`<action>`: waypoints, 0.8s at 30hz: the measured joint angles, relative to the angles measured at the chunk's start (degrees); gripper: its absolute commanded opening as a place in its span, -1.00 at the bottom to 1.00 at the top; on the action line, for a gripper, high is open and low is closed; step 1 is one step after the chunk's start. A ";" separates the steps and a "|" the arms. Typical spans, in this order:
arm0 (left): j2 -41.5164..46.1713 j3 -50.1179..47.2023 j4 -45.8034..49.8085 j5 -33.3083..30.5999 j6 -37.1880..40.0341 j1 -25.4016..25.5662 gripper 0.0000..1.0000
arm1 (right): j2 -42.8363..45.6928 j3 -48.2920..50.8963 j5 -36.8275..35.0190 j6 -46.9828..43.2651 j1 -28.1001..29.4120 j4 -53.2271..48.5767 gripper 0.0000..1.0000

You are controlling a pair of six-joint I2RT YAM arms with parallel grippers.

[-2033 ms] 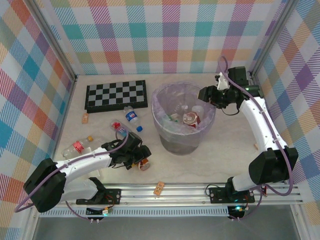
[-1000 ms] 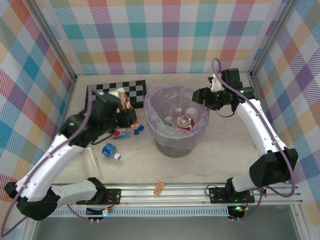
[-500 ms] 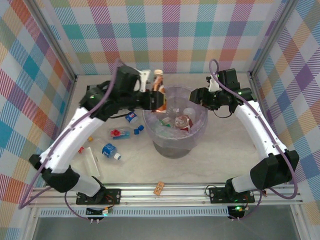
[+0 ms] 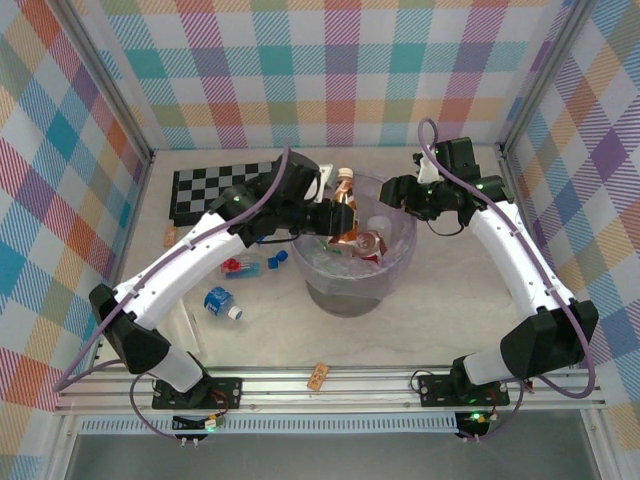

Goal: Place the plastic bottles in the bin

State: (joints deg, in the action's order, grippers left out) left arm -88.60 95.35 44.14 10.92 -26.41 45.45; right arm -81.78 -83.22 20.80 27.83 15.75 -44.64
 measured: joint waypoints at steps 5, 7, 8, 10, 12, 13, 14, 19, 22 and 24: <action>-0.17 -2.75 -0.90 0.02 -0.83 0.24 0.34 | 0.00 0.00 -0.22 -0.15 -0.02 0.00 0.15; -0.17 -2.86 -1.07 0.04 -1.09 0.24 0.42 | 0.00 0.00 -0.20 -0.15 0.02 0.00 0.15; -0.17 -2.86 -1.25 0.02 -0.94 0.24 0.49 | 0.00 0.00 -0.20 -0.17 0.02 0.00 0.15; -0.17 -2.86 -1.51 0.02 -0.92 0.26 0.61 | 0.00 0.00 -0.22 -0.17 0.02 0.00 0.15; -0.17 -2.84 -1.84 0.04 -0.76 0.26 0.69 | 0.00 0.00 -0.22 -0.17 0.04 0.00 0.15; -0.17 -2.84 -2.10 0.02 -0.72 0.26 0.74 | 0.00 0.00 -0.22 -0.17 0.04 0.00 0.15; -0.17 -2.84 -2.27 0.04 -0.70 0.26 0.76 | 0.00 0.00 -0.22 -0.17 0.04 0.00 0.15; -0.17 -2.12 -1.84 -0.15 0.52 0.26 0.90 | -0.02 0.00 -0.22 -0.17 0.04 0.00 0.15; -0.09 0.68 0.17 -1.86 1.90 0.26 0.93 | -0.02 0.00 -0.22 -0.17 0.04 0.00 0.15; 0.35 3.10 1.92 -3.52 3.13 0.24 0.93 | -0.02 -0.02 -0.22 -0.20 0.04 0.00 0.15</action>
State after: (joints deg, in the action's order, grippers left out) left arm -88.25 98.45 46.06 7.40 -23.29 45.69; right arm -81.80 -83.24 20.58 27.64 15.79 -44.64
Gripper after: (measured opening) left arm 0.962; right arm 0.575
